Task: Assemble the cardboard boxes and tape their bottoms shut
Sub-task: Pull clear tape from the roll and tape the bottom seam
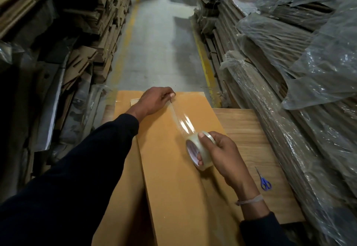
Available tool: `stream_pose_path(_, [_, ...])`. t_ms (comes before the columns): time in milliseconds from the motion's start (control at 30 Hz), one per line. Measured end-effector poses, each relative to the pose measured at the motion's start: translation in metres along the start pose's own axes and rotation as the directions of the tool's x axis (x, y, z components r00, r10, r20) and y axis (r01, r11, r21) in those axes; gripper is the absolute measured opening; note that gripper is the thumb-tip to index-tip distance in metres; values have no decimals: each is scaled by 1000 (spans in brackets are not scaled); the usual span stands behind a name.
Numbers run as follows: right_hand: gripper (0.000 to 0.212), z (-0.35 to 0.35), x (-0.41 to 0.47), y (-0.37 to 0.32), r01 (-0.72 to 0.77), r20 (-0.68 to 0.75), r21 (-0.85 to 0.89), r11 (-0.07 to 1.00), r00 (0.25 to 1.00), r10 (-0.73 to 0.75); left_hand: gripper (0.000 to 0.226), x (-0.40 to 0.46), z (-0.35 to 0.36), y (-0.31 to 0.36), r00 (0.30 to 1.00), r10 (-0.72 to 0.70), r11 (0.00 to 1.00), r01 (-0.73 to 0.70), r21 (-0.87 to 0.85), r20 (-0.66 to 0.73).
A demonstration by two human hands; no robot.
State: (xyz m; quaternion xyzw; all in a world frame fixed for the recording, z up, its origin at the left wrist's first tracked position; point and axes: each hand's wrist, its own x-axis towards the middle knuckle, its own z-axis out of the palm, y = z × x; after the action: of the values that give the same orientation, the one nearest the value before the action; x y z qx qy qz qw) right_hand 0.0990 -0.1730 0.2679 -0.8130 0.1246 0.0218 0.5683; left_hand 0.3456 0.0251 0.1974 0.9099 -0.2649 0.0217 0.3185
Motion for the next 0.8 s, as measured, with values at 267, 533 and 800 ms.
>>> stream_pose_path(267, [46,-3,-3,-12,-15,9,2,1000,1000,15,55,-9,-11,-1,983,51,996,-62,58,176])
stream_pose_path(533, [58,5,4,-10,-8,-60,-8,1000,998,7,73,-37,1,3,854,378,890,-441,111,358])
stream_pose_path(800, [62,8,21,-17,12,-80,-37,999,997,-15,62,-49,8,18,826,420,865,-490,110,376])
